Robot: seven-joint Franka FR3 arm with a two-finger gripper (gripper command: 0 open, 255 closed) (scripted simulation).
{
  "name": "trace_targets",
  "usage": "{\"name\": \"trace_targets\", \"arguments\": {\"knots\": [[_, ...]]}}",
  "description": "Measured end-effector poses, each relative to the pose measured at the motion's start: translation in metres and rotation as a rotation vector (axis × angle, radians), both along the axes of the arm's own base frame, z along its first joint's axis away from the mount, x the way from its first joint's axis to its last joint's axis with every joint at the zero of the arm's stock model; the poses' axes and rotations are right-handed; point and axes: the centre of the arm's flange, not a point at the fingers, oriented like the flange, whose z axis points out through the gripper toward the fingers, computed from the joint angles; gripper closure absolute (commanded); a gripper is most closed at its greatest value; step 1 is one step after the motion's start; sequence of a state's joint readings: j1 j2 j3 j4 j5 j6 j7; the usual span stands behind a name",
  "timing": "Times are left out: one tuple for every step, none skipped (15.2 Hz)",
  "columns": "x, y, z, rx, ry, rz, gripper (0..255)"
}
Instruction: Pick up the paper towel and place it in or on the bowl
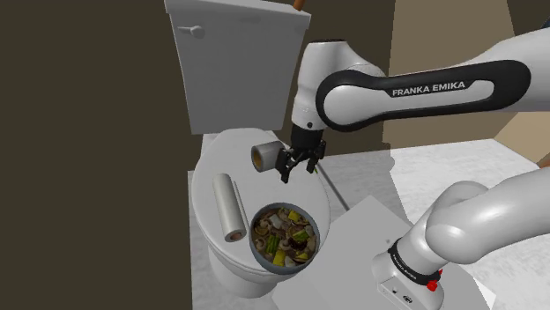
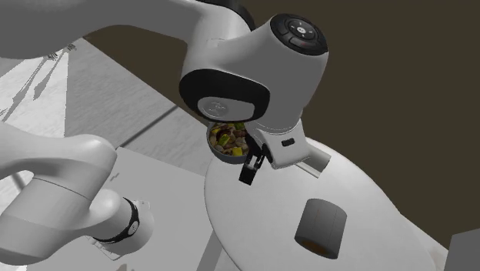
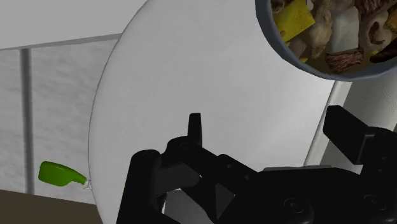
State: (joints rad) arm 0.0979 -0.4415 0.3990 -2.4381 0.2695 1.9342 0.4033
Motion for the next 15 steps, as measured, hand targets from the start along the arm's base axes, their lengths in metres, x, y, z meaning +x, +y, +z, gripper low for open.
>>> {"name": "trace_targets", "arguments": {"knots": [[0.007,0.011,-0.004,0.001,-0.008,-0.003,0],[0.007,0.021,-0.009,0.001,-0.016,-0.006,0],[0.013,0.033,-0.014,0.002,-0.024,-0.008,0],[0.014,0.045,-0.017,0.003,-0.031,-0.011,0],[0.018,0.056,-0.022,0.003,-0.039,-0.013,0],[0.024,0.065,-0.028,0.004,-0.046,-0.016,0],[0.03,0.076,-0.035,0.005,-0.054,-0.018,0],[0.03,0.087,-0.037,0.005,-0.061,-0.021,0],[0.036,0.101,-0.041,0.007,-0.069,-0.023,0],[0.042,0.11,-0.048,0.007,-0.076,-0.027,0],[0.045,0.121,-0.055,0.008,-0.084,-0.029,0],[0.05,0.131,-0.057,0.009,-0.091,-0.032,0],[0.056,0.14,-0.061,0.01,-0.099,-0.035,0],[0.059,0.152,-0.066,0.011,-0.106,-0.036,0],[0.061,0.157,-0.072,0.012,-0.11,-0.038,0]]}}
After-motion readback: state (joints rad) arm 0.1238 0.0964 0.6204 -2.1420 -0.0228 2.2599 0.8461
